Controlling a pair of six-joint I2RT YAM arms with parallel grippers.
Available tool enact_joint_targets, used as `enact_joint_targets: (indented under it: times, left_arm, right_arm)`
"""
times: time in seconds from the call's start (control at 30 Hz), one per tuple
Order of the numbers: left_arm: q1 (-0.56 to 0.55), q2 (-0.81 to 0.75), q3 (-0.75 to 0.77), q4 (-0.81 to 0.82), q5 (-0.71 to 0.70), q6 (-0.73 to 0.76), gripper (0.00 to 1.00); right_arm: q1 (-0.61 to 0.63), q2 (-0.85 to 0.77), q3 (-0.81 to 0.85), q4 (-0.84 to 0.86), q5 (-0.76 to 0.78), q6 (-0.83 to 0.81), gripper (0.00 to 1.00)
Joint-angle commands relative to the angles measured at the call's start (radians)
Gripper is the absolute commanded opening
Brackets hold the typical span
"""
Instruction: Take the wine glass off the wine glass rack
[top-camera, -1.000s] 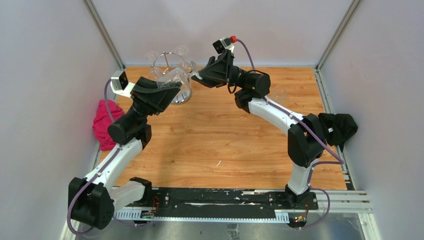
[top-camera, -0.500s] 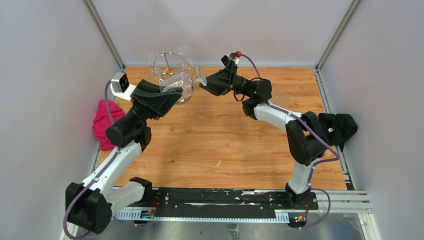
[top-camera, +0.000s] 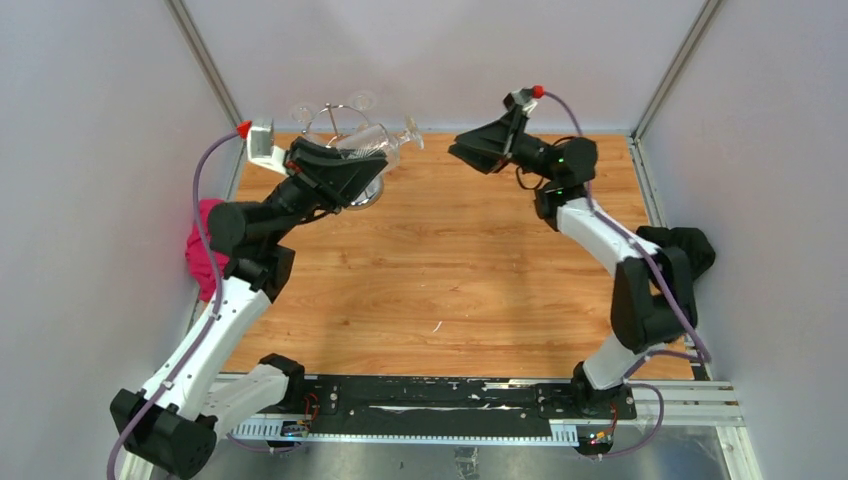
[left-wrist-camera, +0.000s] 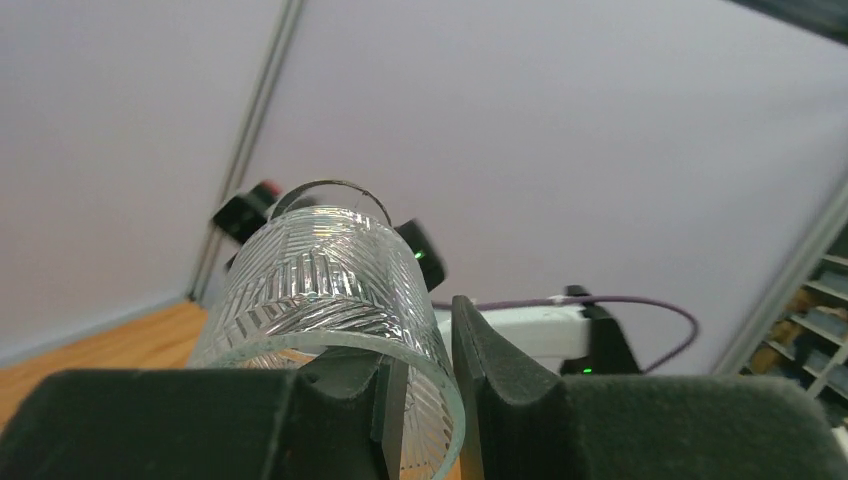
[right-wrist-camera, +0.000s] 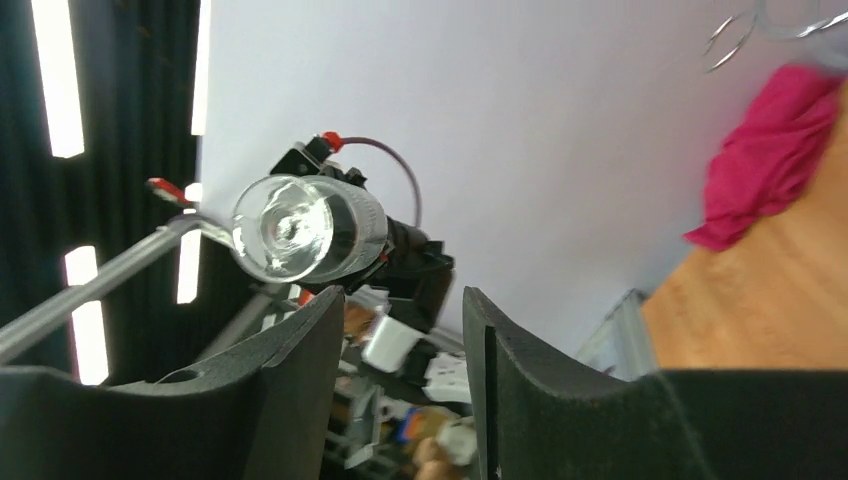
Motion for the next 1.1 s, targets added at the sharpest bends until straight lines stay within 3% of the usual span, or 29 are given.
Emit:
enact_joint_targets:
  times: [0.0,0.1,0.2,0.3,0.53,0.9,1.07]
  left_arm:
    - [-0.045,0.046,0.124,-0.431,-0.097,0.283,0.0]
    - [-0.074,0.106,0.2,-0.607,-0.165,0.363,0.0]
    - [-0.128,0.181,0.301,-0.779,-0.266,0.455,0.0]
    - [-0.202,0.291,0.454,-1.015,-0.4,0.578,0.0]
    - [-0.312,0.585,0.759,-1.266,-0.572,0.679,0.0]
    - [-0.348,1.051,1.247,-1.575,-0.606,0.712,0.0]
    - [-0.365,1.268,1.461,-1.693,-0.6,0.743,0.0]
  right_arm:
    - [-0.099,-0.226,0.019,-0.458,-0.085,-0.368,0.52]
    - [-0.156,-0.353,0.11,-1.01,-0.03,-0.762,0.53]
    - [-0.188,-0.434,0.19,-1.345,0.078,-1.025,0.55]
    - [-0.216,-0.495,0.225,-1.472,0.149,-1.142,0.62]
    - [-0.236,-0.54,0.318,-1.77,0.33,-1.399,0.76]
    - [-0.24,-0.659,0.372,-1.983,0.758,-1.59,0.81]
    - [-0.24,-0.702,0.372,-2.017,0.866,-1.597,0.87]
